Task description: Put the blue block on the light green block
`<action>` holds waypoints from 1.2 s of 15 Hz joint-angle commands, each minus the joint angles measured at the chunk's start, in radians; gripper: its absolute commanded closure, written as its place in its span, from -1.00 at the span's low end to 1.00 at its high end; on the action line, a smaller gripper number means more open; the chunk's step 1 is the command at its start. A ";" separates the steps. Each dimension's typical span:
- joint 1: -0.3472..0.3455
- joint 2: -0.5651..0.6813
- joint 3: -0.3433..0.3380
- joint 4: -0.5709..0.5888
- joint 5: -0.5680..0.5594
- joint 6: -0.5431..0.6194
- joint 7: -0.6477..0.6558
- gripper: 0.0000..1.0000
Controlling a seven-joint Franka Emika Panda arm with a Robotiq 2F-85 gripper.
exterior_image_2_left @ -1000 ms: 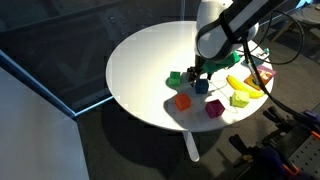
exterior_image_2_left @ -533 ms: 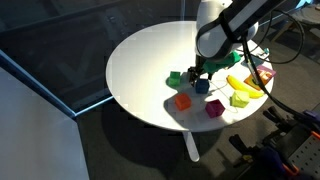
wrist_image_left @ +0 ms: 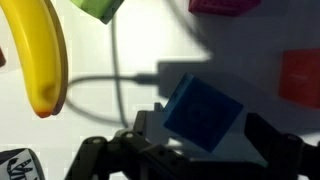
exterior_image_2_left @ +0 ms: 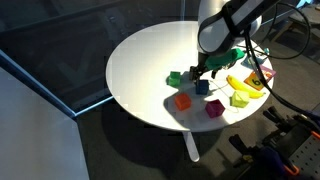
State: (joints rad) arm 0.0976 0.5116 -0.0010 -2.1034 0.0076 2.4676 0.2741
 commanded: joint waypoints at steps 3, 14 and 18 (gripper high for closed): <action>0.011 -0.027 -0.010 -0.007 0.002 -0.035 0.011 -1.00; 0.002 -0.004 0.006 -0.008 0.020 0.005 -0.011 -1.00; 0.006 0.010 0.006 -0.006 0.033 0.017 0.009 -1.00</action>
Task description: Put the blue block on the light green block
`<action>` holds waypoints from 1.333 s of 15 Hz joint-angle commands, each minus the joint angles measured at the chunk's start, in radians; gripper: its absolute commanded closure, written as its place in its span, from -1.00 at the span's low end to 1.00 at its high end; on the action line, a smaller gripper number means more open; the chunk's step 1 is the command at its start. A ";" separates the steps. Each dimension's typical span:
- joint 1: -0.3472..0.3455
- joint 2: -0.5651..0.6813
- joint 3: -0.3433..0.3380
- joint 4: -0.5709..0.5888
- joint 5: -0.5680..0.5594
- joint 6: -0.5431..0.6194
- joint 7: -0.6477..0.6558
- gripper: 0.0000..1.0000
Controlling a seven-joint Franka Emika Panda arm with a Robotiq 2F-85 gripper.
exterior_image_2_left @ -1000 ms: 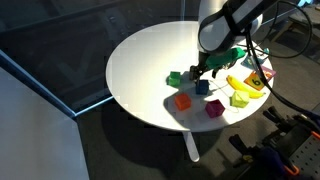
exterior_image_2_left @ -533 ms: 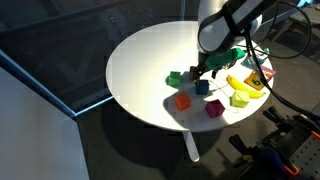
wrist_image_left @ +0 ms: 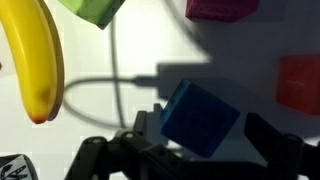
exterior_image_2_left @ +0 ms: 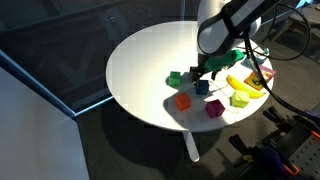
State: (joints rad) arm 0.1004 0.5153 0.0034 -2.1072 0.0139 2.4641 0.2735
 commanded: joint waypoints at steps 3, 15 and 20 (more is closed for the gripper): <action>0.006 0.018 -0.001 -0.003 0.037 0.044 0.015 -1.00; 0.010 0.020 -0.004 -0.005 0.020 0.045 -0.006 0.25; 0.005 -0.024 -0.006 -0.020 0.008 0.000 -0.033 0.37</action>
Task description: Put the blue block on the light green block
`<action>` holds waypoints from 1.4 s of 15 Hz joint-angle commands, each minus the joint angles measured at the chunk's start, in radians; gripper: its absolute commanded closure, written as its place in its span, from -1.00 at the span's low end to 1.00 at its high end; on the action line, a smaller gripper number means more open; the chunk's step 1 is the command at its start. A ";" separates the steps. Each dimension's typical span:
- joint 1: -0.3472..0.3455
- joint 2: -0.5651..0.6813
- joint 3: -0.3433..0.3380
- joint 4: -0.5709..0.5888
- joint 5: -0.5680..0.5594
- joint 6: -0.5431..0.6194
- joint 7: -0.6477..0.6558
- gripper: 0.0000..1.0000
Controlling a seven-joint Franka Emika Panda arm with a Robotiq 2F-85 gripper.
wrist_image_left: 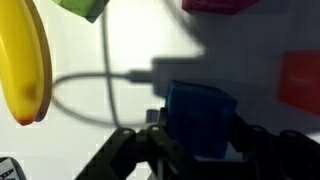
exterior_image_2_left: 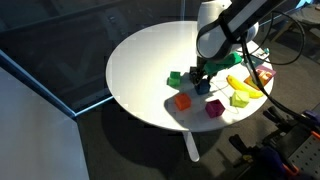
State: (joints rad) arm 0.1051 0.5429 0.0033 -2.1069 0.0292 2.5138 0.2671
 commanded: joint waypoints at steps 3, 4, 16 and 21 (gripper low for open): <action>0.000 -0.087 -0.009 -0.034 -0.018 -0.097 -0.041 0.38; 0.000 -0.098 -0.011 -0.038 -0.024 -0.110 -0.046 0.38; -0.043 -0.241 -0.020 -0.168 -0.159 -0.124 -0.251 0.38; -0.062 -0.341 -0.021 -0.273 -0.182 -0.132 -0.319 0.38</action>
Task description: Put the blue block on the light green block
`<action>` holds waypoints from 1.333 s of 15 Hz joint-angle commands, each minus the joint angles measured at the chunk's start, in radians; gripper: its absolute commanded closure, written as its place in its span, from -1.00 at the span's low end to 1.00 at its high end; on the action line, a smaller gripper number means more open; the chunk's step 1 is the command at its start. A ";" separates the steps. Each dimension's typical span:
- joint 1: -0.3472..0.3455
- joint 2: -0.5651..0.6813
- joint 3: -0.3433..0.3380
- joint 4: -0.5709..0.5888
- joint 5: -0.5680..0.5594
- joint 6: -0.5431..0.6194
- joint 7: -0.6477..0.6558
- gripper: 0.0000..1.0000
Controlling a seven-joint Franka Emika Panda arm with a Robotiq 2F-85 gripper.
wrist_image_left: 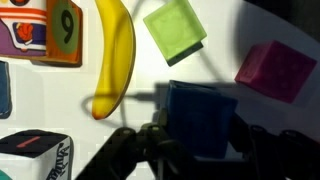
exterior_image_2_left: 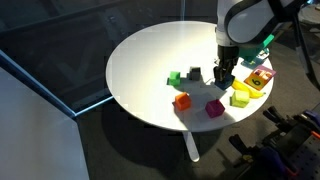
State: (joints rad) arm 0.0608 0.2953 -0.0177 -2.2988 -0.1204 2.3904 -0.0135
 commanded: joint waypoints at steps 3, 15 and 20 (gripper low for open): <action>-0.032 -0.141 -0.003 -0.129 -0.045 -0.014 -0.058 0.38; -0.060 -0.197 -0.004 -0.265 -0.073 0.099 -0.100 0.38; -0.063 -0.184 -0.007 -0.281 -0.069 0.161 -0.091 0.38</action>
State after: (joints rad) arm 0.0076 0.1262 -0.0190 -2.5549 -0.1680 2.5110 -0.1024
